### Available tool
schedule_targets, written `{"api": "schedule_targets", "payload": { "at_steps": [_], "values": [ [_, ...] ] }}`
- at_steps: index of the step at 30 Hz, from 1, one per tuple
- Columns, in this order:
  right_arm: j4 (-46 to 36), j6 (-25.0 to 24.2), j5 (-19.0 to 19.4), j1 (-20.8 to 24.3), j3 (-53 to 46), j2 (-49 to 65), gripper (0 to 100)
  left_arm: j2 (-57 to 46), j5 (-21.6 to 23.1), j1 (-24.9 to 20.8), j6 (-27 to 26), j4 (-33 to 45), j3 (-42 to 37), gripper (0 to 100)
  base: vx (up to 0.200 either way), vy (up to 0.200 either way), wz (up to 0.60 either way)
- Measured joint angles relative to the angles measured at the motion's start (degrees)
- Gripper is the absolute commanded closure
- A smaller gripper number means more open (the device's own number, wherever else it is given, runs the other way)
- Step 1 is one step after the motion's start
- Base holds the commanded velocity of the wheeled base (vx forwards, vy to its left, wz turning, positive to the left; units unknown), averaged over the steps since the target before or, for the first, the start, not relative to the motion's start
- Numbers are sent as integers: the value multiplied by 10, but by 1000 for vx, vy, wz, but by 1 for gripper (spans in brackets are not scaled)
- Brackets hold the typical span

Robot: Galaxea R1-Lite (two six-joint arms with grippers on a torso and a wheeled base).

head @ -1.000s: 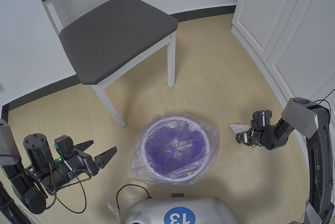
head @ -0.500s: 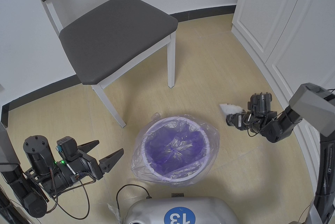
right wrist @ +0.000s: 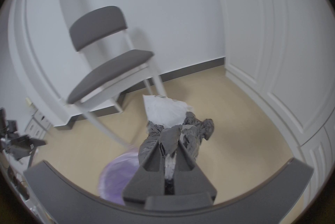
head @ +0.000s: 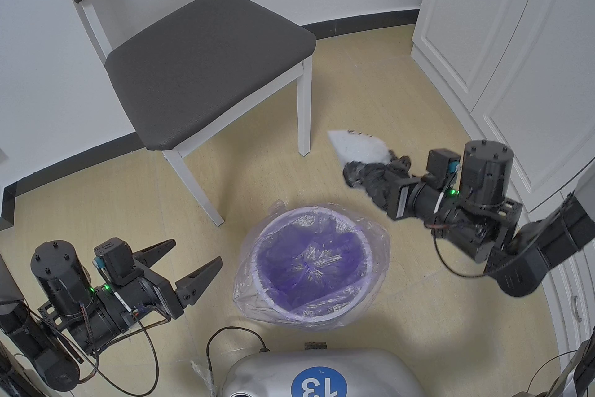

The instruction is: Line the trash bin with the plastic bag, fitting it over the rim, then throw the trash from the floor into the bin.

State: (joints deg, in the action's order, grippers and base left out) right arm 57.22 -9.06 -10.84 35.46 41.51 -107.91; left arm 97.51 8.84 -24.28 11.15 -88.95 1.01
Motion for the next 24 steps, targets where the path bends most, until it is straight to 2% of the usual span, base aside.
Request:
{"api": "schedule_targets", "payload": {
  "at_steps": [4,8,13,18,24],
  "values": [
    [-28,14,-3,60,-41,18,100,-10,-1,0,-8,0,0,0,0,0,0],
    [-72,26,-1,89,-68,28,100,-19,-1,1,-19,0,0,0,0,0,0],
    [-89,30,12,96,-76,22,100,-25,-1,1,-23,0,0,0,0,0,0],
    [-91,28,41,93,-74,-8,100,-27,-2,1,-24,0,0,0,0,0,0],
    [-91,26,45,91,-66,-48,100,-29,-1,1,-24,0,0,0,0,0,0]
  ]
}}
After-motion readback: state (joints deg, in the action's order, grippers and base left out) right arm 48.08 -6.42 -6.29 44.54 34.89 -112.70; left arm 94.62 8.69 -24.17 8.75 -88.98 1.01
